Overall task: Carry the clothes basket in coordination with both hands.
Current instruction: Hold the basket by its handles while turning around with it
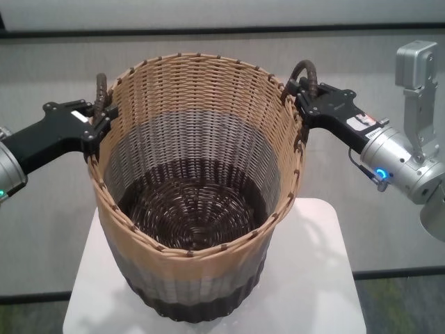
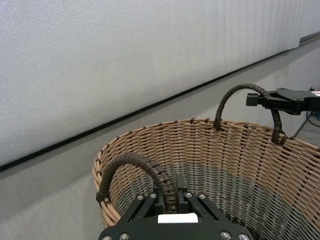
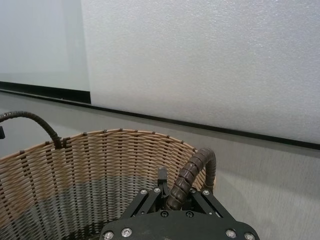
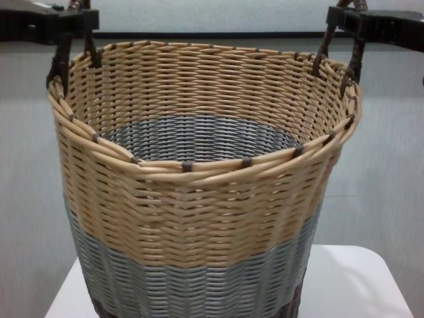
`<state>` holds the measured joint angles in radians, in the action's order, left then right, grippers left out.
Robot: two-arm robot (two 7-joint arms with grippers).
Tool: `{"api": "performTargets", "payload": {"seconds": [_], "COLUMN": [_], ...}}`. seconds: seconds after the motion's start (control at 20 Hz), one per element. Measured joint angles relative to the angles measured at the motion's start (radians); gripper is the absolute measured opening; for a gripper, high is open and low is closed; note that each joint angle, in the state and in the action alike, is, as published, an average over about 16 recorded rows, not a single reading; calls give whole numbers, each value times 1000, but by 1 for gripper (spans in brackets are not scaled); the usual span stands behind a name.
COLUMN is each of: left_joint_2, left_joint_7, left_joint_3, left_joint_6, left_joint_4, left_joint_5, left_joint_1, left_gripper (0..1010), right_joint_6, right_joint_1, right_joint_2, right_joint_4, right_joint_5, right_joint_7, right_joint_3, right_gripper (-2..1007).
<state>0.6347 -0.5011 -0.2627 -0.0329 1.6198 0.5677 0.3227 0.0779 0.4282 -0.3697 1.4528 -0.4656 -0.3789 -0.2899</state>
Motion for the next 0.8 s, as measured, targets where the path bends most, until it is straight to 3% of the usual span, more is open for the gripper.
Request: {"api": "performTargets", "payload": {"seconds": [0.8], "left_joint_2": [-1], "left_joint_7": [-1], "left_joint_3": [-1], "left_joint_6": [-5], "left_joint_4": [-2], "left_joint_5": [3], "left_joint_1": [2], "left_gripper": [167], "right_joint_6": [-2], "right_joint_1": [0], "right_joint_2": [0], "right_joint_4": [0], "right_joint_5": [2], "right_joint_7": [-2], "right_joint_3": [-1], "right_gripper": [145]}}
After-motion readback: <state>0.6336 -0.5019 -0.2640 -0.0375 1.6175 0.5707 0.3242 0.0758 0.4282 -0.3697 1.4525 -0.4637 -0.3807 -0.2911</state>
